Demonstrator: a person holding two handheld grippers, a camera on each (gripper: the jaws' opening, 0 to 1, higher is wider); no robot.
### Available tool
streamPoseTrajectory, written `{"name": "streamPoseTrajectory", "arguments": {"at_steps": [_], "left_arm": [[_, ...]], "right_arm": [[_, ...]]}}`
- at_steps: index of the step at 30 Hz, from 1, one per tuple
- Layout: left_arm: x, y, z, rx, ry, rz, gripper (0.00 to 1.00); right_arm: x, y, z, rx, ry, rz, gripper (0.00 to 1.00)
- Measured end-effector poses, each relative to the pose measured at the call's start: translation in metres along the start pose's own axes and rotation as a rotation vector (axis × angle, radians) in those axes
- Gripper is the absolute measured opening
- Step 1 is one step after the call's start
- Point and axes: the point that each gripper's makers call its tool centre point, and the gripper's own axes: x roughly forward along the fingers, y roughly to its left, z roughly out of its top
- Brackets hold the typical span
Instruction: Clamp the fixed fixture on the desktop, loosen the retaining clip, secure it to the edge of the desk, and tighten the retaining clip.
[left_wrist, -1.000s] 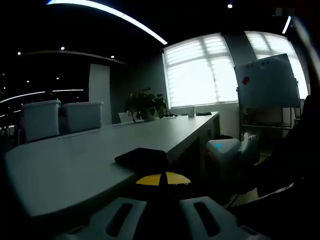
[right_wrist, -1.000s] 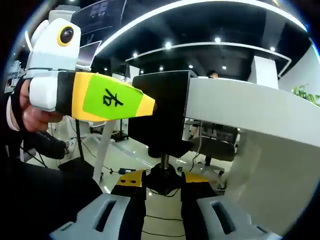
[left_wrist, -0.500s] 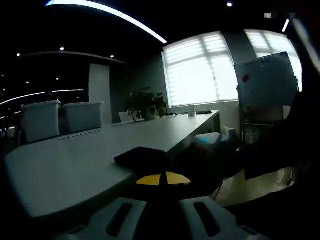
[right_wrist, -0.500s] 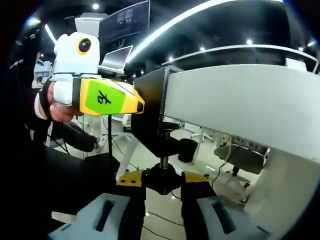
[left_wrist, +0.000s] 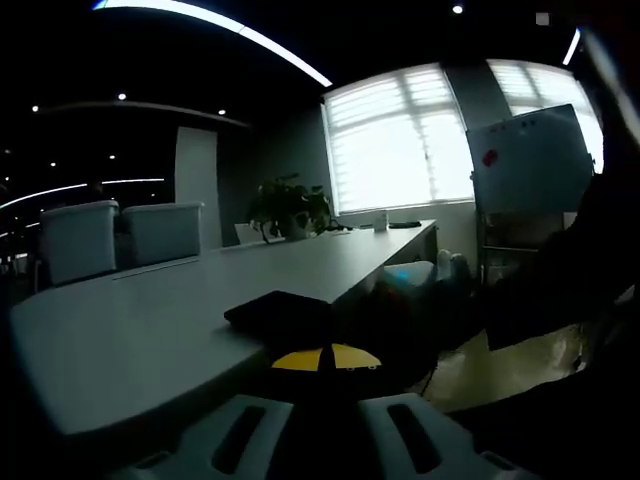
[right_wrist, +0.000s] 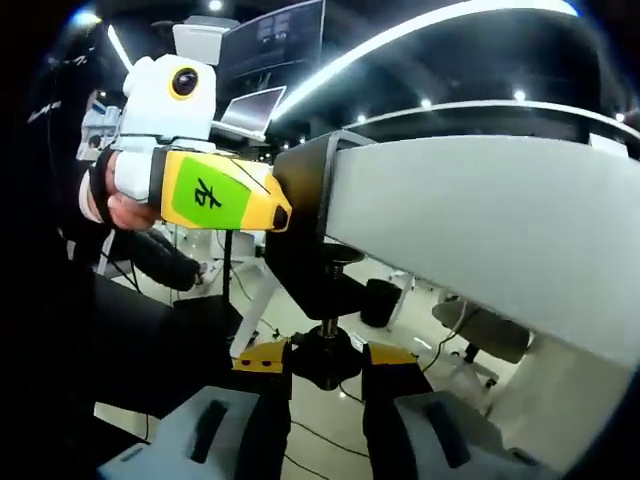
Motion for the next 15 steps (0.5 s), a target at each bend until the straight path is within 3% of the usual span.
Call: {"name": "streamPoseTrajectory", "arguments": {"at_steps": [3,5,8,10,12,15], "left_arm": [[0.000,-0.001,0.000,-0.013,-0.005,0.004,0.01],[0.000,-0.001,0.000,-0.013,-0.007,0.011,0.01],[-0.003,0.002,0.003,-0.015,-0.019,0.016,0.01],[-0.005,0.003,0.006,-0.030,-0.033,0.017,0.01],[-0.006,0.003,0.007,-0.039,-0.041,0.019,0.01],[-0.006,0.003,0.007,-0.050,-0.049,0.012,0.01]], "right_arm": [[-0.001,0.001,-0.002,0.017,0.006,-0.039,0.25],[-0.004,-0.001,-0.004,0.040,0.007,-0.117,0.26],[-0.013,-0.012,-0.013,0.124,0.044,-0.307,0.42],[-0.023,-0.016,-0.007,0.149,0.004,-0.458,0.50],[-0.034,-0.013,-0.010,0.232,-0.008,-0.596,0.49],[-0.036,0.000,-0.017,0.227,0.039,-0.695,0.47]]}}
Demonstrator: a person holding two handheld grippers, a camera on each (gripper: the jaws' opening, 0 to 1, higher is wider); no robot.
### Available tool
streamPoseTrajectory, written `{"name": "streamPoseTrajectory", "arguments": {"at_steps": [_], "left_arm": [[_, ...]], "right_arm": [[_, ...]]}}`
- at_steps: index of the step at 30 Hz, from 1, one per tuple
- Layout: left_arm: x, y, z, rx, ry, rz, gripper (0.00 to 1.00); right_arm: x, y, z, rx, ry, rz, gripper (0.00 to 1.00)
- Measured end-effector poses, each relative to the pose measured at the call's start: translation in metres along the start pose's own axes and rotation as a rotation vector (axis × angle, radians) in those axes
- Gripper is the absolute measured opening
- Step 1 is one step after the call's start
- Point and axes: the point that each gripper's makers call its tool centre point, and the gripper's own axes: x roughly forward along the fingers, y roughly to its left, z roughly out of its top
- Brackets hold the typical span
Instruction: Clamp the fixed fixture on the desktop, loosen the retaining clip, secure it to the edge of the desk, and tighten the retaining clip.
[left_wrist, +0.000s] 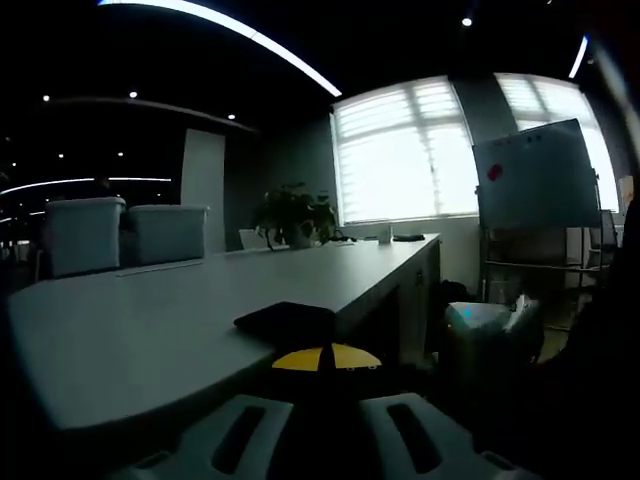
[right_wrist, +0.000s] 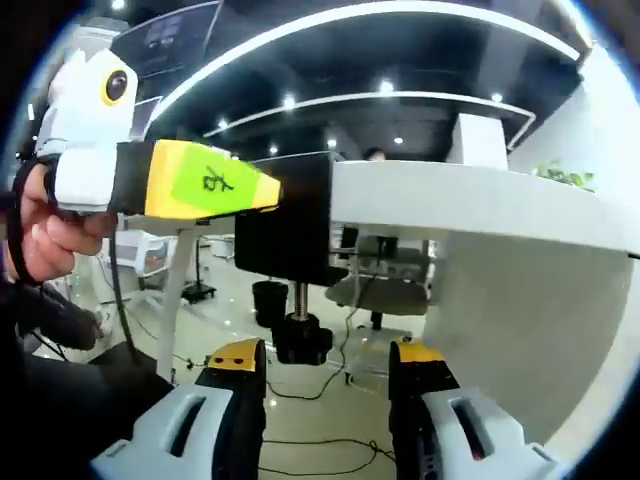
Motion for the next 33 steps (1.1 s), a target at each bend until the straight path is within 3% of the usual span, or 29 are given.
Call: {"name": "streamPoseTrajectory", "arguments": {"at_steps": [6,16,21,25,29,33], "left_arm": [[0.001,-0.004,0.001,0.006,0.003,-0.010,0.01],[-0.001,-0.003,0.001,0.006,0.001,-0.008,0.01],[-0.001,-0.004,0.001,0.011,0.001,-0.004,0.01],[0.000,-0.003,0.001,0.013,0.002,-0.003,0.01],[0.000,-0.003,0.001,0.013,0.002,-0.001,0.01],[0.000,-0.003,0.001,0.016,0.002,0.001,0.01]], "right_arm": [[0.009,0.009,-0.001,0.006,0.005,-0.104,0.50],[0.026,0.011,0.005,-0.014,0.013,-0.126,0.50],[0.024,0.008,0.006,-0.023,0.008,-0.156,0.35],[0.025,0.006,0.003,-0.018,0.021,-0.157,0.26],[0.024,0.004,0.004,-0.026,0.023,-0.149,0.25],[0.024,0.007,0.004,-0.085,0.033,-0.083,0.24]]}}
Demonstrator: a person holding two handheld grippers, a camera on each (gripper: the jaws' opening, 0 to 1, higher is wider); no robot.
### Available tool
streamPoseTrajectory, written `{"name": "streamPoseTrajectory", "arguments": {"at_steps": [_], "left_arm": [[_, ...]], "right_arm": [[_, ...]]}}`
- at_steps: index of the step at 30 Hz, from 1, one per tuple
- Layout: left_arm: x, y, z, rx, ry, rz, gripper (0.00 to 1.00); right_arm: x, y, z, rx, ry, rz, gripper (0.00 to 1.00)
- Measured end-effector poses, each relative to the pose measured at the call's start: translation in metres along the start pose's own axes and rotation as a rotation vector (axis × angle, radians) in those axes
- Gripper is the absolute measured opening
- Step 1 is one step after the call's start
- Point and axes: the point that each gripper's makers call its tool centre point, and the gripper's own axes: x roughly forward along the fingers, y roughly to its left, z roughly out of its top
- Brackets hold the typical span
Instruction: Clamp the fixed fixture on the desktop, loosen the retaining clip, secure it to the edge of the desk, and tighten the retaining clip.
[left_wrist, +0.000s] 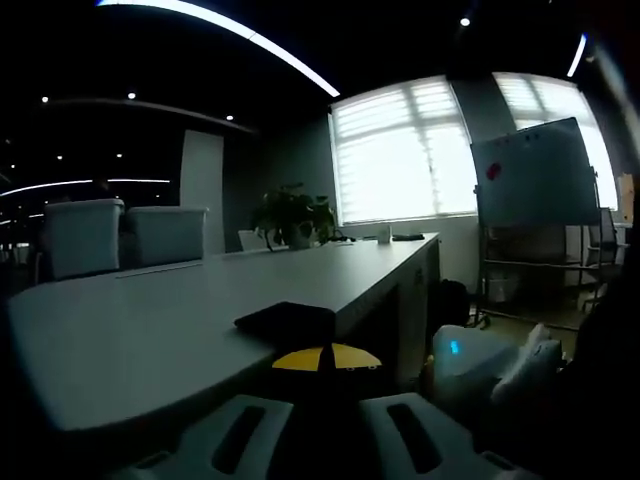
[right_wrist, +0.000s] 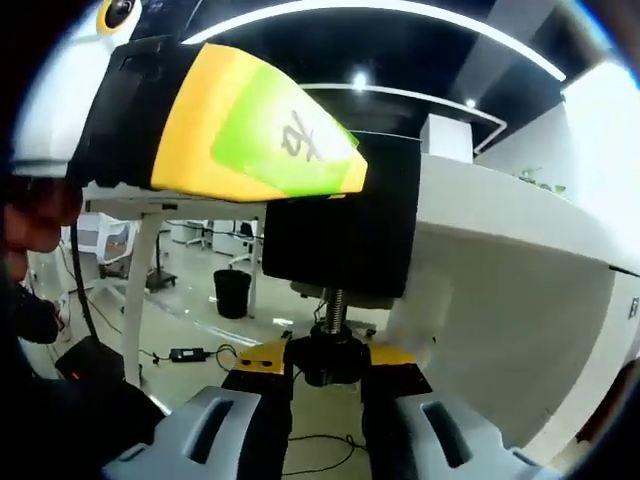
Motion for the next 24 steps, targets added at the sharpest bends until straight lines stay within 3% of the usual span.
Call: {"name": "streamPoseTrajectory", "arguments": {"at_steps": [6,13,21,24], "left_arm": [[0.000,0.000,0.000,0.000,0.000,0.002,0.01],[0.000,-0.003,0.000,0.007,0.007,0.010,0.01],[-0.001,-0.005,0.001,0.019,0.018,0.014,0.01],[0.000,-0.002,0.000,0.025,0.022,0.012,0.01]], "right_arm": [[-0.001,0.005,-0.001,-0.102,-0.022,0.220,0.23],[-0.001,0.017,0.003,-0.110,-0.070,0.488,0.22],[0.000,0.020,0.004,-0.172,-0.101,0.705,0.23],[-0.001,0.021,0.004,-0.180,-0.102,0.737,0.23]]}}
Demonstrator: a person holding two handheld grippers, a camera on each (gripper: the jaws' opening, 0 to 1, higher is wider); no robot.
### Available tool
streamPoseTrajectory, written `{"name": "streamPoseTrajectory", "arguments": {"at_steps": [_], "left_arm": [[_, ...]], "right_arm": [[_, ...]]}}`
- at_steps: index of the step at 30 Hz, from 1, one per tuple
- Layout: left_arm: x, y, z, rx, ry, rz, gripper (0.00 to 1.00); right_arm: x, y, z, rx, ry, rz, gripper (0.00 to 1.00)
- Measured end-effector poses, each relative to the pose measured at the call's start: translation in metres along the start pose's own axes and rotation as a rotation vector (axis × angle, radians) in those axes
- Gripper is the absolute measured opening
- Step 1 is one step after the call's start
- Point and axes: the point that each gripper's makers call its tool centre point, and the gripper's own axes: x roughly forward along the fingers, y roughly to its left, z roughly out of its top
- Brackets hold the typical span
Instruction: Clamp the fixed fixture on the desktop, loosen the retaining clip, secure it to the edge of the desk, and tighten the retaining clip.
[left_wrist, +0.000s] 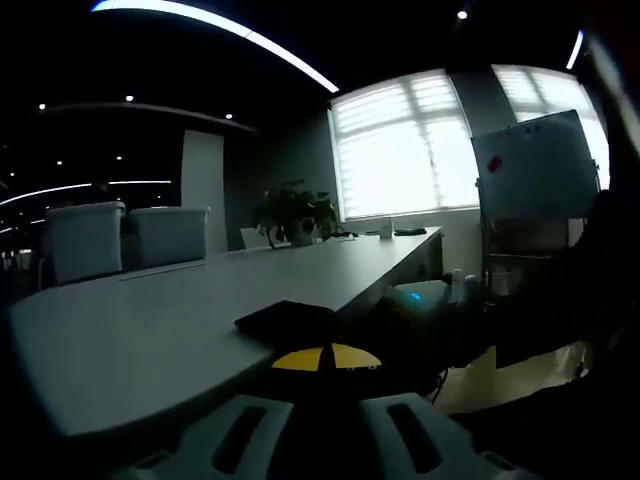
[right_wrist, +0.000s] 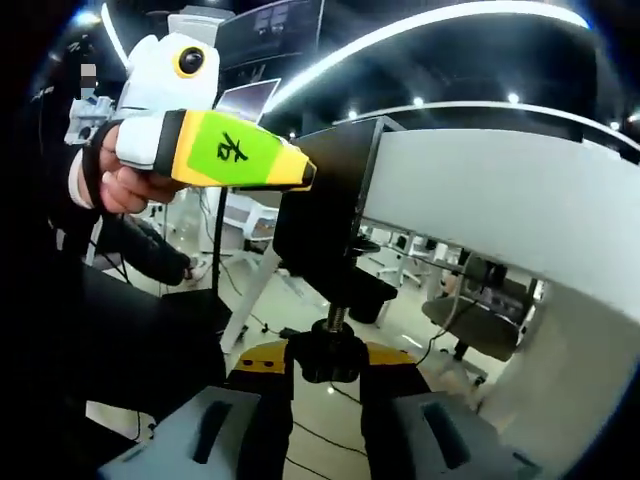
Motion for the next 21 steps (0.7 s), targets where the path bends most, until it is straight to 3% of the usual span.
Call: {"name": "streamPoseTrajectory", "arguments": {"at_steps": [7,9,13,17,18,21], "left_arm": [[0.001,0.005,-0.002,-0.003,0.006,-0.007,0.01],[0.001,0.005,-0.002,-0.001,0.007,-0.007,0.01],[0.003,0.007,-0.004,-0.002,0.006,-0.008,0.01],[0.004,0.005,-0.004,-0.007,0.000,-0.013,0.01],[0.004,0.004,-0.004,-0.006,-0.002,-0.017,0.01],[0.004,0.002,-0.003,-0.003,-0.004,-0.023,0.01]], "right_arm": [[0.002,0.001,0.000,0.001,0.002,0.022,0.24],[0.002,0.002,-0.002,0.040,0.021,0.011,0.24],[0.002,0.002,-0.003,0.030,0.029,-0.027,0.24],[0.001,-0.004,-0.005,0.058,0.020,-0.128,0.26],[-0.002,-0.009,-0.002,0.076,-0.003,-0.201,0.29],[-0.006,-0.006,0.006,0.194,-0.069,-0.296,0.31]]}}
